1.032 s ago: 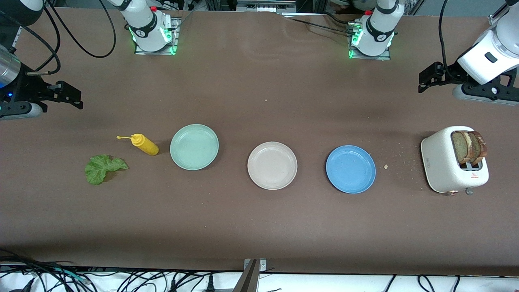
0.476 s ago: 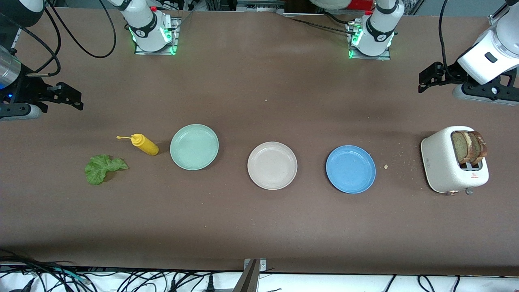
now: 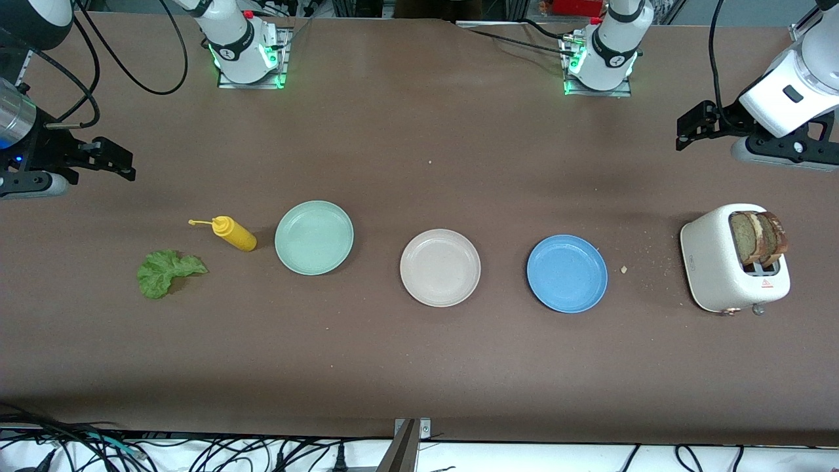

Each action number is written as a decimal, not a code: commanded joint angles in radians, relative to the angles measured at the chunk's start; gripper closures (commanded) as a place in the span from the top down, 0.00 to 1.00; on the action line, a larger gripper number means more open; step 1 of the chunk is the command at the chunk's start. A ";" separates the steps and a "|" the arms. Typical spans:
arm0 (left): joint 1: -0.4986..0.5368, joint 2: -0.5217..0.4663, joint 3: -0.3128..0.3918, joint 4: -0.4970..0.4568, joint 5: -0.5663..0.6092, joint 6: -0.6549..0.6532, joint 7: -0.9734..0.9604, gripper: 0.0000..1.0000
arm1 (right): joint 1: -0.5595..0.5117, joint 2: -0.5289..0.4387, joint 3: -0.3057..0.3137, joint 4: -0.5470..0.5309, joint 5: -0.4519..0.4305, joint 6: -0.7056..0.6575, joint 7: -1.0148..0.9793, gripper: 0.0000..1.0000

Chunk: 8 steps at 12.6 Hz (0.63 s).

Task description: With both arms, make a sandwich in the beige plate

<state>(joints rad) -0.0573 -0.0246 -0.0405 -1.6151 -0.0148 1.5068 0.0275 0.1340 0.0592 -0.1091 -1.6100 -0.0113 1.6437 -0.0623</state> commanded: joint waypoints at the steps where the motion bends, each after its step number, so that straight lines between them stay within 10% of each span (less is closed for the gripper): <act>1: 0.000 0.012 0.001 0.026 0.021 -0.019 0.022 1.00 | 0.001 0.010 -0.001 0.024 -0.013 -0.001 0.012 1.00; 8: 0.004 0.031 0.002 0.026 0.022 -0.020 0.022 1.00 | 0.003 0.010 -0.001 0.024 -0.012 -0.001 0.013 1.00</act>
<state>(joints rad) -0.0569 -0.0198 -0.0405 -1.6151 -0.0148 1.5066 0.0276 0.1340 0.0593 -0.1091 -1.6087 -0.0122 1.6459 -0.0606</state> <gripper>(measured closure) 0.000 0.000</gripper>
